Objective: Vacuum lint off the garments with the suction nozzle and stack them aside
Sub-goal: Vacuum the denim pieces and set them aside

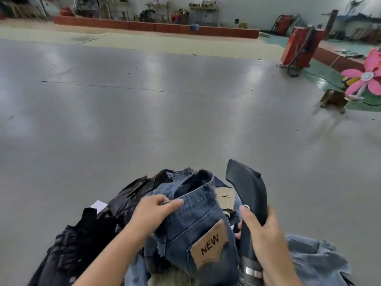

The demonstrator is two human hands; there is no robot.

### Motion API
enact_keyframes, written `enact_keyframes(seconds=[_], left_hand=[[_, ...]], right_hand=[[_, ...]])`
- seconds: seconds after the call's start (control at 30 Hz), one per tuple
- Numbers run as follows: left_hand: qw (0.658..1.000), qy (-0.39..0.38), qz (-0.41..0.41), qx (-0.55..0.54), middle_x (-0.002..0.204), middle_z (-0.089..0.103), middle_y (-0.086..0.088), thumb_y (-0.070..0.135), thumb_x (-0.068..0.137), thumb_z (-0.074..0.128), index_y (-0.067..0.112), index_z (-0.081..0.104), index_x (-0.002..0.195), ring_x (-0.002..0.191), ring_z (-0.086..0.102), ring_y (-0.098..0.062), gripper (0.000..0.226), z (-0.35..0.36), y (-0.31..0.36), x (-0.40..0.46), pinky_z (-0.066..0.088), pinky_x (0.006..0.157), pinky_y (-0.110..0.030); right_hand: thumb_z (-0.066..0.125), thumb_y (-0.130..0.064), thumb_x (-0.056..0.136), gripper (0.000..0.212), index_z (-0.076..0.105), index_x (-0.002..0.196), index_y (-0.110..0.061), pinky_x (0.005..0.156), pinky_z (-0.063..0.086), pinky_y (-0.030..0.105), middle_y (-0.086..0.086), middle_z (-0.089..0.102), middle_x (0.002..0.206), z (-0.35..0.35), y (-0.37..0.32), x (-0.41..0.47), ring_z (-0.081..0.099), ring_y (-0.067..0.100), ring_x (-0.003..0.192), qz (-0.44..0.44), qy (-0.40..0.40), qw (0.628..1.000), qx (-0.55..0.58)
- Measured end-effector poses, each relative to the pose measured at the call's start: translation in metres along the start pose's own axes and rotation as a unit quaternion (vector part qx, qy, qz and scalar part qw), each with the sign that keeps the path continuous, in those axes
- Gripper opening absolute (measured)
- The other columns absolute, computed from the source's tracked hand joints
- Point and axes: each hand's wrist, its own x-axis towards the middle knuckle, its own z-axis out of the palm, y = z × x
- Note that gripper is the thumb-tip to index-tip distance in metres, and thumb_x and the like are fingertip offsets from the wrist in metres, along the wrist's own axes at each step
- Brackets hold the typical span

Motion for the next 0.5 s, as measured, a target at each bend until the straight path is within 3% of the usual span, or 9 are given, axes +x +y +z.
enact_keyframes(seconds=[0.07,0.13,0.2,0.3,0.5], left_hand=[[0.997,-0.050,-0.051,-0.040,0.074,0.071,-0.003,0.041,0.072,0.080,0.010,0.068,0.077,0.070,0.066,-0.014,0.034,0.008,-0.014,-0.015,0.049,0.067,-0.027],[0.992,-0.097,-0.052,-0.066,0.080,0.075,-0.001,0.022,0.074,0.081,0.012,0.071,0.087,0.075,0.070,-0.014,0.019,0.012,-0.019,-0.027,0.056,0.069,-0.029],[0.997,-0.055,-0.014,-0.052,0.077,0.074,-0.001,0.007,0.078,0.075,0.012,0.070,0.084,0.073,0.069,-0.015,0.009,0.011,-0.019,-0.034,0.058,0.069,-0.035],[0.997,0.021,0.022,-0.071,0.077,0.074,-0.001,0.007,0.082,0.072,0.019,0.071,0.077,0.077,0.070,-0.018,0.013,0.007,-0.018,-0.040,0.058,0.077,-0.038],[0.994,0.060,0.065,-0.063,0.080,0.074,0.006,0.008,0.084,0.071,0.034,0.071,0.078,0.080,0.070,-0.014,0.027,-0.014,-0.017,-0.043,0.058,0.077,-0.035]], right_hand=[[0.064,-0.026,0.088,0.011,0.056,0.094,-0.024,0.048,0.050,0.021,0.003,0.064,0.060,0.009,0.000,-0.007,0.064,0.017,0.054,-0.003,-0.047,0.999,-0.017],[0.065,-0.026,0.087,0.012,0.057,0.096,-0.027,0.053,0.053,0.024,0.000,0.064,0.064,0.017,0.000,-0.013,0.064,0.015,0.057,-0.006,-0.079,0.997,-0.020],[0.065,-0.026,0.087,0.014,0.058,0.098,-0.030,0.059,0.056,0.031,-0.001,0.063,0.065,0.023,-0.001,-0.018,0.064,0.017,0.061,-0.002,-0.101,0.995,-0.018],[0.065,-0.026,0.087,0.013,0.059,0.099,-0.028,0.063,0.056,0.034,-0.003,0.062,0.061,0.030,-0.009,-0.023,0.062,0.013,0.058,0.003,-0.132,0.991,-0.008],[0.063,-0.034,0.087,0.016,0.056,0.101,-0.036,0.057,0.049,0.019,-0.011,0.065,0.065,0.034,-0.040,-0.019,0.062,0.006,0.058,-0.052,-0.228,0.970,-0.071]])
